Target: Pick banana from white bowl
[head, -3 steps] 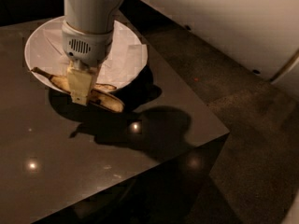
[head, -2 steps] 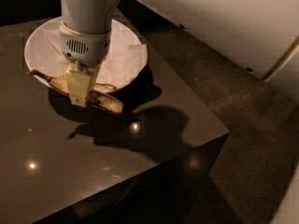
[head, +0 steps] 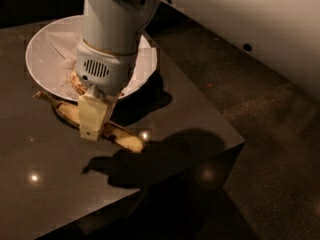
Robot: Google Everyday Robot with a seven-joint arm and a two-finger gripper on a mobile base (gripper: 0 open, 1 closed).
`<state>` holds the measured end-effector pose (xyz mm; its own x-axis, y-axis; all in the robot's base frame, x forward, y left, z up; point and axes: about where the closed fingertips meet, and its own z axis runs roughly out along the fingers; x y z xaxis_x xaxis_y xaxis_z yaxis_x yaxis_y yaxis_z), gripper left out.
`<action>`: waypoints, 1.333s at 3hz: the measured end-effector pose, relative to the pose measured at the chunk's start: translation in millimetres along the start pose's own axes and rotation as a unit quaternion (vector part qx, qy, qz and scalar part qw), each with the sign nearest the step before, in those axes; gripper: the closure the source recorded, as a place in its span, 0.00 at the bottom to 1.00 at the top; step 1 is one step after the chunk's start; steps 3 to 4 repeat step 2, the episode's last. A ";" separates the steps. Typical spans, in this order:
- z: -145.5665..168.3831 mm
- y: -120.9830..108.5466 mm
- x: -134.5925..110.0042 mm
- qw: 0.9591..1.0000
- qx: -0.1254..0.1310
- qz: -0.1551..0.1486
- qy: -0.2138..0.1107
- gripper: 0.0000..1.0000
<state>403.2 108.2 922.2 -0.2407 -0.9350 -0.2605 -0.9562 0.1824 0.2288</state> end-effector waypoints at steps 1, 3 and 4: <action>3.7 21.8 17.1 1.000 -0.016 0.023 -0.006 1.00; 4.4 22.6 17.9 1.000 -0.017 0.023 -0.006 1.00; 4.4 22.6 17.9 1.000 -0.017 0.023 -0.006 1.00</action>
Offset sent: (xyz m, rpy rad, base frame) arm -0.0216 -0.0091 -0.0025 0.0105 0.0347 -0.0316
